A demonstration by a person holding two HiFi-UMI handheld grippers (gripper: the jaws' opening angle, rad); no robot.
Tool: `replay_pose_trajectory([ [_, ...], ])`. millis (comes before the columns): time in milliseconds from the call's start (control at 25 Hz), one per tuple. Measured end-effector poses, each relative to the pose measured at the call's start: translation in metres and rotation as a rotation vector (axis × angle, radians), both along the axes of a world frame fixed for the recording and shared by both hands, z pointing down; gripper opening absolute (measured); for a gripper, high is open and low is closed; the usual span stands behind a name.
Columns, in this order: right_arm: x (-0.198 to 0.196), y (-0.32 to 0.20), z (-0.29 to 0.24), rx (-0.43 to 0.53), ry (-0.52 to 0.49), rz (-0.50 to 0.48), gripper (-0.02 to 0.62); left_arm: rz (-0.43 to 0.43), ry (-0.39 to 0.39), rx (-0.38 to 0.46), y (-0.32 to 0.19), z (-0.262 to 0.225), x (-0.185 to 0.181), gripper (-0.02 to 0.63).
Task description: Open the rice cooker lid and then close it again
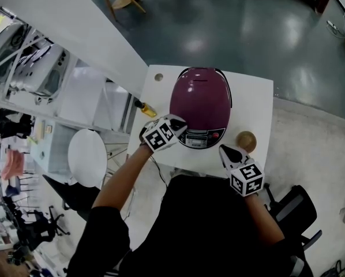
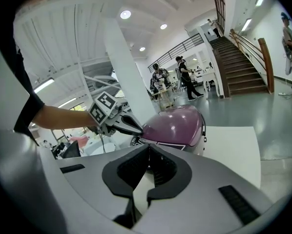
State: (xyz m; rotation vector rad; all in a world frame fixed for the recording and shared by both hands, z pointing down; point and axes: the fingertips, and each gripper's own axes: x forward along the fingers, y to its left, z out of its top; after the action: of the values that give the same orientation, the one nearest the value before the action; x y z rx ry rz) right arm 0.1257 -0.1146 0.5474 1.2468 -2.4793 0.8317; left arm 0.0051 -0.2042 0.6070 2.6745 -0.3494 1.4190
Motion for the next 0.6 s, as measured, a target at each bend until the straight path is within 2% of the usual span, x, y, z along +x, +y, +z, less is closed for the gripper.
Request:
replay_pose_trajectory([
  [120, 0.007, 0.004, -0.002, 0.003, 0.001, 0.014, 0.0, -0.037, 0.025, 0.027, 0.01, -0.005, -0.008, 0.006],
  [240, 0.013, 0.006, 0.004, 0.002, 0.003, 0.028, 0.0, -0.159, 0.137, 0.022, 0.018, -0.02, -0.016, 0.006],
  [360, 0.014, 0.02, 0.021, -0.037, -0.002, 0.031, 0.0, -0.271, 0.242, -0.009, 0.043, -0.028, -0.021, 0.005],
  [480, 0.015, 0.029, 0.025, -0.053, -0.001, 0.019, 0.0, -0.357, 0.331, -0.024, 0.067, -0.038, -0.02, 0.005],
  [600, 0.017, 0.028, 0.021, -0.03, 0.016, 0.029, 0.0, -0.42, 0.415, 0.004, 0.084, -0.054, -0.021, 0.005],
])
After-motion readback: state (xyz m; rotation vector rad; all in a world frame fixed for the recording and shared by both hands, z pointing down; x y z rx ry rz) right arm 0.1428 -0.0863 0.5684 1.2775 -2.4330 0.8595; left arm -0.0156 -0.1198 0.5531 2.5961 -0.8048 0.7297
